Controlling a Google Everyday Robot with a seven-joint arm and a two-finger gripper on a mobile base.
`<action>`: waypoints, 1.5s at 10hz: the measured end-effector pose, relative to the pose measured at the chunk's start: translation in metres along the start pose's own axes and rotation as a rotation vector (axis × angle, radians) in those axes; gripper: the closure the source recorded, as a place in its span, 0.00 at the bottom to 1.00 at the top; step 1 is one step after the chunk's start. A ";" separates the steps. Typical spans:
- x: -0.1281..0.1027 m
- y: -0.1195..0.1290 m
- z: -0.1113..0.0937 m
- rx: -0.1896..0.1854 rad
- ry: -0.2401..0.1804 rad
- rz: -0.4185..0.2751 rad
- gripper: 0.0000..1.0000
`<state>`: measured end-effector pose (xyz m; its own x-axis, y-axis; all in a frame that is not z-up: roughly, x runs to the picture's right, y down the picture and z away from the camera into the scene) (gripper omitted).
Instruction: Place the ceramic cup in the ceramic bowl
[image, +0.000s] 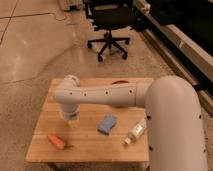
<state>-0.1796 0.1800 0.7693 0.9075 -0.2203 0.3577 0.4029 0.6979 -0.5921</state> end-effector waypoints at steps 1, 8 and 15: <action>0.001 -0.001 0.000 -0.001 0.001 0.002 0.44; 0.003 -0.009 -0.001 -0.001 0.001 0.008 0.68; 0.028 -0.023 -0.024 0.023 -0.002 0.050 0.68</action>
<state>-0.1603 0.1408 0.7757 0.9262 -0.1834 0.3294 0.3540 0.7234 -0.5928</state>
